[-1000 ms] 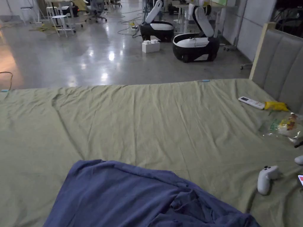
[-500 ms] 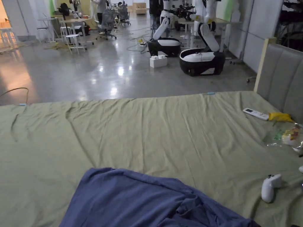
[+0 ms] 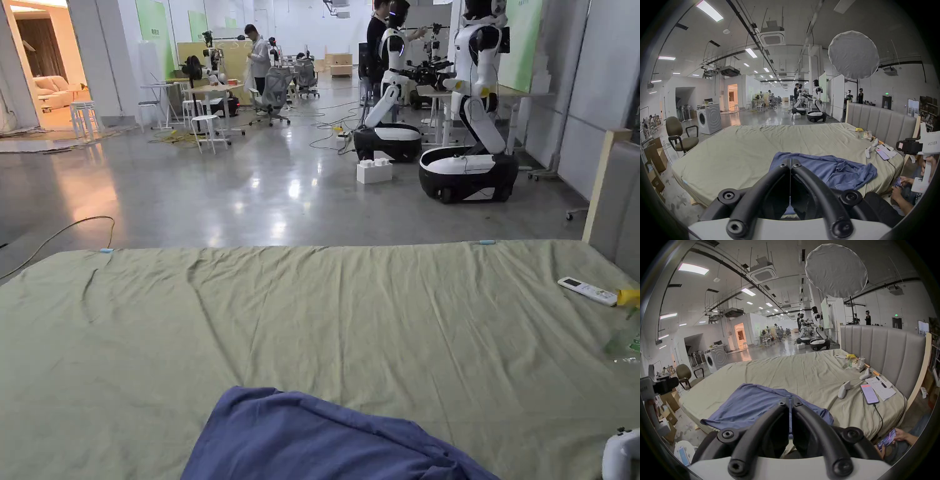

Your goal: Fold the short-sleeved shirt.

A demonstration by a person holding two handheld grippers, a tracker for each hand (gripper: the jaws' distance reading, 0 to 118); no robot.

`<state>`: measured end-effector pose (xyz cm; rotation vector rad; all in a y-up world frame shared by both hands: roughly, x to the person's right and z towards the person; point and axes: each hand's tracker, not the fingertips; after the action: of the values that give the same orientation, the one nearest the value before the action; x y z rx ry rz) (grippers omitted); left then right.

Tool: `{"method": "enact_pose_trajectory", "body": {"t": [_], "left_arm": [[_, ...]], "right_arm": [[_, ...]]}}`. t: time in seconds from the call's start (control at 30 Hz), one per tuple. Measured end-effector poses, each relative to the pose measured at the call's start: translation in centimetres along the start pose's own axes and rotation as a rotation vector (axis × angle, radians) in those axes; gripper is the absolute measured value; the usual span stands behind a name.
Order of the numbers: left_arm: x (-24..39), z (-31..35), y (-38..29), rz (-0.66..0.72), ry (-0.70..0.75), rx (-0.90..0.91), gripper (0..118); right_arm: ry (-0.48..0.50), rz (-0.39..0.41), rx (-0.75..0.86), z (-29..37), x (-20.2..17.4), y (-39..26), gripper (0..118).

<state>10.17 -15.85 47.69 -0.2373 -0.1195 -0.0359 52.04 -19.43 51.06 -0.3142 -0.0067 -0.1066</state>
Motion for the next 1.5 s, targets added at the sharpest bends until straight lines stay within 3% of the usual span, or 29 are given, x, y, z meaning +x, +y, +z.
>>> {"method": "enact_pose_trajectory", "body": {"t": [0.43,0.6,0.73,0.77,0.83,0.9,0.93,1.1,1.17,1.3,1.4,1.43,1.47,1.5], "left_arm": [[-1.3,-1.0,0.1,0.063,-0.021,-0.038,0],[-1.8,-4.4,0.4,0.082,-0.06,-0.087,0],[-2.4,-10.9,0.2,0.116,-0.107,-0.144,1],[-2.7,-13.2,0.0,0.13,-0.131,-0.17,5],[-3.2,-17.4,-0.2,0.151,-0.147,-0.19,36],[-3.7,-23.9,-0.6,0.144,-0.156,-0.287,75],[-3.8,-26.8,-0.8,0.127,-0.16,-0.33,80],[-4.3,-42.8,-1.8,0.159,-0.175,-0.495,80],[-4.1,-47.8,-2.5,0.06,-0.083,-0.548,80],[-4.8,-53.7,-5.7,0.088,-0.008,-0.671,80],[-4.5,-55.3,-7.4,0.068,0.008,-0.702,77],[-4.1,-55.7,-7.8,0.085,-0.006,-0.748,74],[-3.7,-55.5,-7.9,0.094,-0.025,-0.757,62],[-3.3,-55.3,-8.2,0.097,-0.034,-0.775,42]], "right_arm": [[0.011,-0.053,0.008,-0.4,0.2,0.5,2],[0.01,-0.048,-0.017,-1.5,0.5,0.1,2],[0.019,-0.066,-0.053,-2.6,1.2,-0.8,2],[0.018,-0.068,-0.073,-3.1,1.3,-1.0,2],[0.012,-0.066,-0.103,-4.0,1.6,-1.5,2],[-0.001,-0.069,-0.138,-5.0,1.9,-2.1,2],[-0.006,-0.078,-0.153,-5.5,2.1,-2.5,2],[-0.035,-0.206,-0.24,-8.0,3.4,-5.4,2],[-0.053,-0.21,-0.275,-8.6,3.7,-6.1,2],[-0.085,-0.198,-0.305,-9.1,4.5,-6.4,2],[-0.105,-0.241,-0.315,-8.9,5.5,-7.0,2],[-0.102,-0.255,-0.319,-8.9,5.6,-7.1,2],[-0.107,-0.262,-0.326,-8.9,5.7,-7.3,2],[-0.113,-0.266,-0.332,-8.7,5.8,-7.5,2]]}}
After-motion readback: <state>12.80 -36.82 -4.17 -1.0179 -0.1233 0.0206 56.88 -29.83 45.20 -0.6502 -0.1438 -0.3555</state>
